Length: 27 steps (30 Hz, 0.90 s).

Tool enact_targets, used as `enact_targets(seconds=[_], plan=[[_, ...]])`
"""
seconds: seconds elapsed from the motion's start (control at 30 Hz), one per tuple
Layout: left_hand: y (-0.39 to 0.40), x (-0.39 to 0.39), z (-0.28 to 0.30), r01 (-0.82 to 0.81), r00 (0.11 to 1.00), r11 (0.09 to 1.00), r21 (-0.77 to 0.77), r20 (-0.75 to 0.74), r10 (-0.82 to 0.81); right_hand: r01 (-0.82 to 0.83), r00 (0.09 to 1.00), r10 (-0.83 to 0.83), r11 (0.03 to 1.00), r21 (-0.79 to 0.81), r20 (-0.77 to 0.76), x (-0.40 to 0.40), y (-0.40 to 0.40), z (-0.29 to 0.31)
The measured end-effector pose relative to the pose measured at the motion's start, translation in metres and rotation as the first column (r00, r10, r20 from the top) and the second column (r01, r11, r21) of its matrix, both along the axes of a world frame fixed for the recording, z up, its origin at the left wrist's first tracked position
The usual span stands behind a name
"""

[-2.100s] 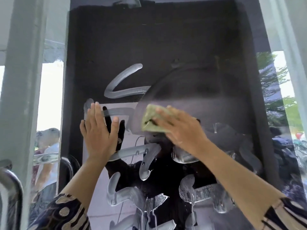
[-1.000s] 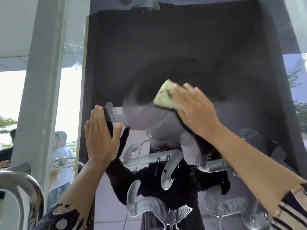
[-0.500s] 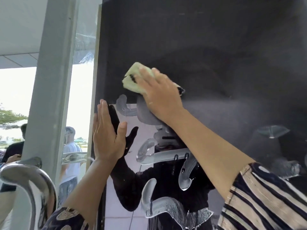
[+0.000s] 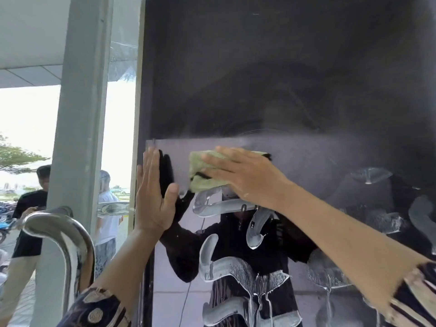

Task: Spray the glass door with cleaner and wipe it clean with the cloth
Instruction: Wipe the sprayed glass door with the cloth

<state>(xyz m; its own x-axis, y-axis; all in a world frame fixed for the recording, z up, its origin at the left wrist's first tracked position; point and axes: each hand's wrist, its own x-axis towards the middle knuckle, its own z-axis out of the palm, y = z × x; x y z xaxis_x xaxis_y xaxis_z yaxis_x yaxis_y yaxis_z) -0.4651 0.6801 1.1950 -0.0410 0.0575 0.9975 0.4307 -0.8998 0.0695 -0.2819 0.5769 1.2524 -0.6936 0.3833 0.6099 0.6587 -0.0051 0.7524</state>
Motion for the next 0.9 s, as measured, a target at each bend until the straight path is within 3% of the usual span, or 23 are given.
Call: enact_targets(seconds=[0.13,0.27,0.33,0.43,0.53,0.63,0.7,0.8,0.9], plan=[[0.004,0.002,-0.019,-0.160,0.984,0.987,-0.013,-0.078,0.158,0.051,0.941,0.054,0.953,0.299,-0.333,0.036,-0.020,0.000],[0.004,0.005,-0.022,-0.268,0.960,0.961,-0.059,-0.103,0.262,0.198,0.670,0.165,0.900,0.388,-0.724,0.063,-0.033,-0.001],[0.004,0.006,-0.022,-0.322,0.942,0.945,-0.051,-0.113,0.315,0.253,0.568,0.200,0.881,0.400,-0.798,0.063,-0.032,-0.003],[0.006,0.008,-0.021,-0.367,0.925,0.929,-0.047,-0.120,0.360,0.279,0.535,0.219,0.866,0.416,-0.816,0.048,-0.021,-0.001],[0.008,0.009,-0.022,-0.379,0.921,0.924,-0.042,-0.113,0.373,0.231,0.635,0.159,0.895,0.382,-0.756,0.025,-0.008,-0.004],[0.010,0.009,-0.021,-0.359,0.930,0.932,-0.041,-0.102,0.354,0.087,0.831,0.137,0.926,0.369,-0.540,0.000,0.000,-0.024],[0.010,0.007,-0.021,-0.327,0.942,0.944,-0.046,-0.094,0.322,0.065,0.919,0.049,0.960,0.272,-0.391,-0.008,0.003,-0.046],[0.007,0.007,-0.022,-0.276,0.959,0.960,-0.047,-0.087,0.271,0.055,0.991,-0.047,0.997,0.059,-0.129,-0.001,0.002,-0.089],[0.000,0.006,-0.028,-0.271,0.961,0.962,-0.041,-0.078,0.267,0.111,0.991,-0.107,0.993,-0.047,0.083,0.020,-0.016,-0.116]])
